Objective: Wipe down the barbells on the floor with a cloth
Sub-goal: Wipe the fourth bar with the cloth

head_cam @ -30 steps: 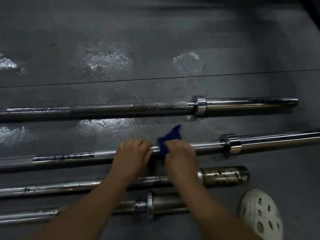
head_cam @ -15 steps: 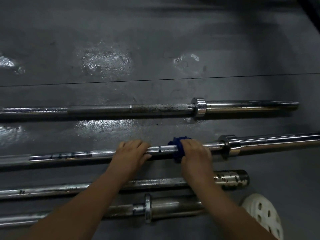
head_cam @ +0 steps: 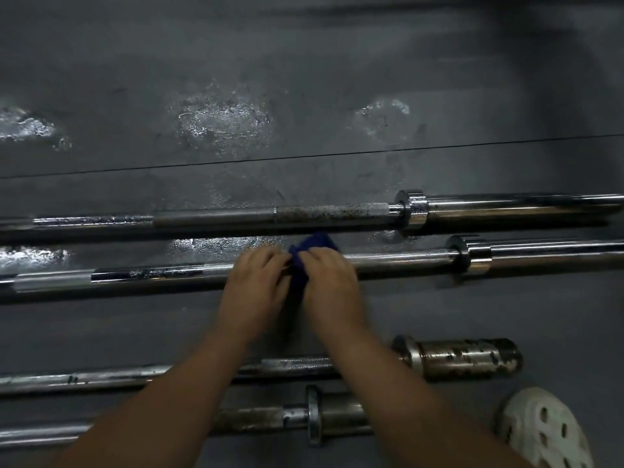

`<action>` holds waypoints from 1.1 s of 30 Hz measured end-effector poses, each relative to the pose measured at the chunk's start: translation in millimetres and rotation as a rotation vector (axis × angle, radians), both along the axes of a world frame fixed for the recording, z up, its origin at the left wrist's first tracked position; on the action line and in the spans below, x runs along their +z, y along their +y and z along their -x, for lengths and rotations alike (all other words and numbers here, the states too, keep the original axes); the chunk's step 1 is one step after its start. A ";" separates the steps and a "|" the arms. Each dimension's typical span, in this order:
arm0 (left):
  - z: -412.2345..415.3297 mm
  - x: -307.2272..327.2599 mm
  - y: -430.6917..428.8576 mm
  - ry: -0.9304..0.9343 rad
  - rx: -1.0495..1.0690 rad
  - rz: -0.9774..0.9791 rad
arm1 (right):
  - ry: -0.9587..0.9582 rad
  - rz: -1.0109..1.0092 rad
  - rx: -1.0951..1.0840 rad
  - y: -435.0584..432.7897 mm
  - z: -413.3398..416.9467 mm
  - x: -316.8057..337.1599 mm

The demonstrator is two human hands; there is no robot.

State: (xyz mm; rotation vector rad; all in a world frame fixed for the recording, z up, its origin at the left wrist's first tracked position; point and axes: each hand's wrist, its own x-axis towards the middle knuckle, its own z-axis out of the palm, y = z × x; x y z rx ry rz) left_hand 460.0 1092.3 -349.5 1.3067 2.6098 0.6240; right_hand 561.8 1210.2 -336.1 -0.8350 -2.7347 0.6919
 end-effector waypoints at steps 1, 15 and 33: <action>-0.5 0.7 -0.8 -0.009 0.006 0.007 | -0.028 -0.007 0.078 -6.4 4.7 5.3; -4.4 7.0 -7.8 0.057 0.051 0.158 | -0.191 -0.081 -0.053 37.7 -25.3 18.2; -17.6 30.2 -38.5 -0.114 -0.040 0.397 | -0.456 -0.019 0.089 -37.5 -14.4 34.2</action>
